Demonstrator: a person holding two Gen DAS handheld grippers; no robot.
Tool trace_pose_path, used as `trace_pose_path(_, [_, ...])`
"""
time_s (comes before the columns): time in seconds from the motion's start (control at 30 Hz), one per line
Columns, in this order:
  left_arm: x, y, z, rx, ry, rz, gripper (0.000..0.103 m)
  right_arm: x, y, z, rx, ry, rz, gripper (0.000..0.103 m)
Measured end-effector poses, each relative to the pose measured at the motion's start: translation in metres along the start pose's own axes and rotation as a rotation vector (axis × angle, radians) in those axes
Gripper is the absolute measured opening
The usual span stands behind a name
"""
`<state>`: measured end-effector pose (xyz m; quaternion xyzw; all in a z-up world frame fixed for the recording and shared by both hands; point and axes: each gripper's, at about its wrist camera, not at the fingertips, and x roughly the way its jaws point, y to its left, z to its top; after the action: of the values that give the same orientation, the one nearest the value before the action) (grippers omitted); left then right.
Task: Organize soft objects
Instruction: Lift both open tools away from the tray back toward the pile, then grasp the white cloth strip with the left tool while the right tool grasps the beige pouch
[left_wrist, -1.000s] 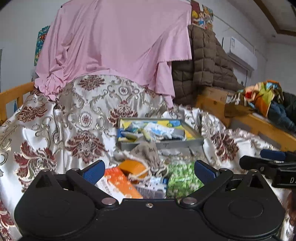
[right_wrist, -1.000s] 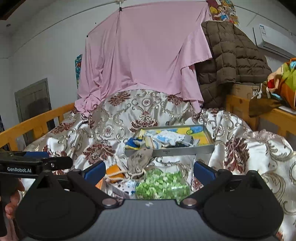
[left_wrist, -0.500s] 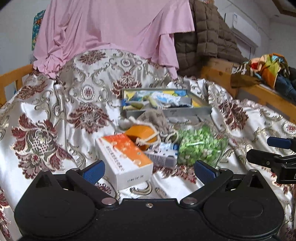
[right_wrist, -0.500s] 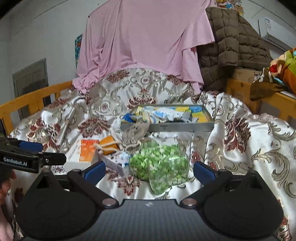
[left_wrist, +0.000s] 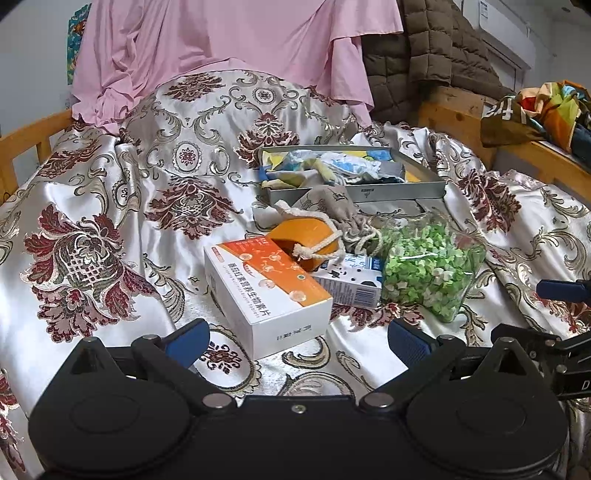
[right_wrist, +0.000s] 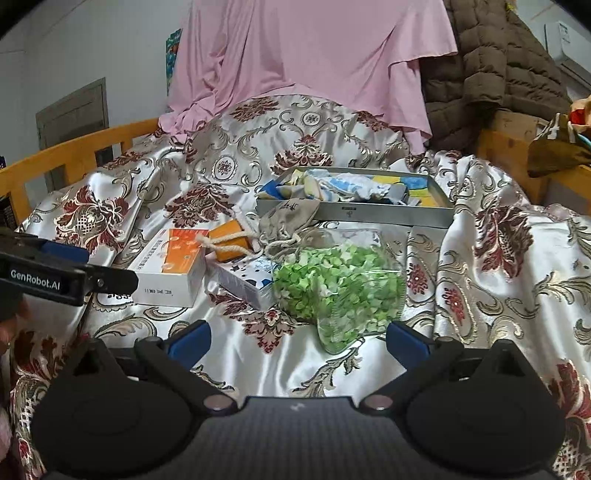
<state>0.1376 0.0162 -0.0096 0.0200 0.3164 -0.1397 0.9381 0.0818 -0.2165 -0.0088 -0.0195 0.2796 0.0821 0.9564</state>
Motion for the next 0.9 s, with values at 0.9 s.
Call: trace_pose_path(0.9, [0.052,0.03,0.038,-0.092,-0.107,-0.013,0.102,0.048,0.008,0.036,-0.087,-0.04,0.01,0.103])
